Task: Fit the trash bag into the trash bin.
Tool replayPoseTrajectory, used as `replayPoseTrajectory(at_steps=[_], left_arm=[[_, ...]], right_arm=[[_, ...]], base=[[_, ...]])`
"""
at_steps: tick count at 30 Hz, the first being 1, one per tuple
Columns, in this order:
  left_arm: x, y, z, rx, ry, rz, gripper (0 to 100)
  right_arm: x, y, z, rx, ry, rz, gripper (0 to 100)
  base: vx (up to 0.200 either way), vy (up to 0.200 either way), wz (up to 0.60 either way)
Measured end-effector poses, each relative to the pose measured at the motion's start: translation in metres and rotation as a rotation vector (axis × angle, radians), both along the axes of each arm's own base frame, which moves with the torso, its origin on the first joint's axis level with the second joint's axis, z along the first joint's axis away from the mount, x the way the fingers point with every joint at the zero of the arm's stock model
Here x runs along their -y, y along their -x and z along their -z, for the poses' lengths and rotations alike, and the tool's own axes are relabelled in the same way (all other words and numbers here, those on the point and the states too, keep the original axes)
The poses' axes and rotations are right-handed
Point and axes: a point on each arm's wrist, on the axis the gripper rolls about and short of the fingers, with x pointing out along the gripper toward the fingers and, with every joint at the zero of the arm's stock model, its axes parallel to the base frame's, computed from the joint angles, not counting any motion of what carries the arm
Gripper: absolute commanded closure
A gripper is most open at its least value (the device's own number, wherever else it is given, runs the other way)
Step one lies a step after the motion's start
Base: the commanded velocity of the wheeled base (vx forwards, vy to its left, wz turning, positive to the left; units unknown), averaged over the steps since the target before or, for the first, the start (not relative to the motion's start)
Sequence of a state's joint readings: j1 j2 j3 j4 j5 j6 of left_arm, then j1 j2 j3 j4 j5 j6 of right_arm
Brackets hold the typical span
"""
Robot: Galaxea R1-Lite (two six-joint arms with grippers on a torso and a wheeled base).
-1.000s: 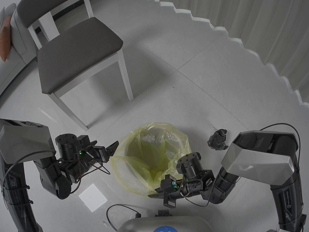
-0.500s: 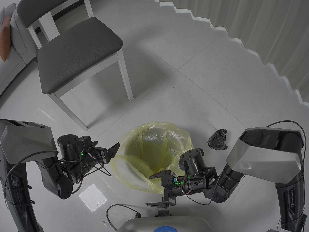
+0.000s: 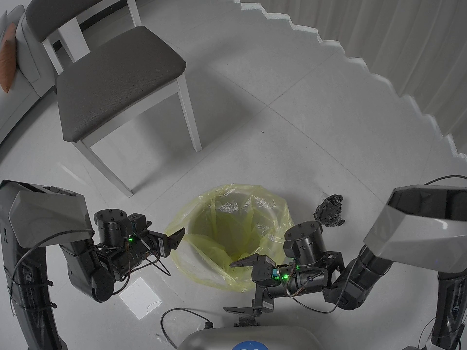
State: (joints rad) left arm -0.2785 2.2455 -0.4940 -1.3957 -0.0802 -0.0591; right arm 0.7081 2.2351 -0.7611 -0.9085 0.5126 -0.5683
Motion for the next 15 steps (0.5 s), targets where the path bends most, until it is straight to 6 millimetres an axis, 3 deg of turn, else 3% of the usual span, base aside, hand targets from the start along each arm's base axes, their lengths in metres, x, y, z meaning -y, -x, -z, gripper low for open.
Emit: replayPoseTrajectory(at_steps=[6, 15], left_arm=[[0.005, 0.000, 0.002, -0.006, -0.006, 0.009, 0], [0.008, -0.003, 0.010, -0.022, -0.013, 0.011, 0]], right_arm=[[0.041, -0.002, -0.040, 0.061, -0.055, 0.123, 0], [0.143, -0.015, -0.094, 0.016, -0.216, 0.517, 0]], base=[[0.000, 0.000, 0.00], [0.000, 0.000, 0.00]])
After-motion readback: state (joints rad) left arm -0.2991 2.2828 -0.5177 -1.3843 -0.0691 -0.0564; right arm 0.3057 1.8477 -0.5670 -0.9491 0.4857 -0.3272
